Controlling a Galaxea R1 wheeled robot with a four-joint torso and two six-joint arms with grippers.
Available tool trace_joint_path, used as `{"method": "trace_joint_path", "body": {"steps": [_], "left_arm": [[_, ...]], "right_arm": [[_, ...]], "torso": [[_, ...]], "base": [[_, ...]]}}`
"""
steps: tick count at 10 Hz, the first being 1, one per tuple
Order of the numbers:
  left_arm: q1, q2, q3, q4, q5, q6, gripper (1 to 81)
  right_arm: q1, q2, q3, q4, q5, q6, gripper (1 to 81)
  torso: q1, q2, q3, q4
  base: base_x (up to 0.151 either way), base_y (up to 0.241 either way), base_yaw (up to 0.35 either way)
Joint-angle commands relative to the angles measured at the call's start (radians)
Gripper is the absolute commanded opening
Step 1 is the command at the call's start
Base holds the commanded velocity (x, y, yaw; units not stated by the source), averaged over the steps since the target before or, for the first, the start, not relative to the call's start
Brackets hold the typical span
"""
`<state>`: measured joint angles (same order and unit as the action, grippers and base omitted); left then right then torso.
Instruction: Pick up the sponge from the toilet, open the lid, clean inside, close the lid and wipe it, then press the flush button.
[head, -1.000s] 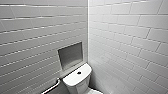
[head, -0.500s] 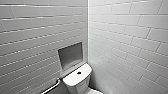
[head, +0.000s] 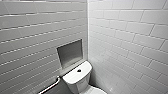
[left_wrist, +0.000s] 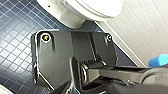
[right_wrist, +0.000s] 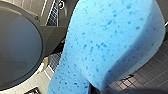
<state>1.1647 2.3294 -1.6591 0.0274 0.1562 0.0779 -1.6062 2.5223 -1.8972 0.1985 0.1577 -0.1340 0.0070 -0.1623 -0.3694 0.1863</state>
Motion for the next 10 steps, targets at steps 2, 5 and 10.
{"method": "trace_joint_path", "body": {"steps": [2,5,10], "left_arm": [[-0.391,-0.139,0.246,-0.175,0.206,-0.004,81.1],[-0.53,-0.133,0.265,-0.257,0.249,-0.006,81.1],[-0.76,-0.057,0.239,-0.369,0.302,-0.009,1.0]], "right_arm": [[0.019,-0.024,0.043,-0.019,-0.07,-0.004,1.0],[0.016,-0.025,0.043,-0.018,-0.07,-0.004,1.0],[0.016,-0.026,0.055,-0.019,-0.067,-0.004,1.0]], "torso": [[0.001,0.0,-0.02,0.0],[0.002,0.001,-0.03,0.0],[0.002,0.002,-0.031,0.0]], "base": [[0.0,0.0,0.0],[0.0,0.0,0.0],[0.0,0.0,0.0]]}}
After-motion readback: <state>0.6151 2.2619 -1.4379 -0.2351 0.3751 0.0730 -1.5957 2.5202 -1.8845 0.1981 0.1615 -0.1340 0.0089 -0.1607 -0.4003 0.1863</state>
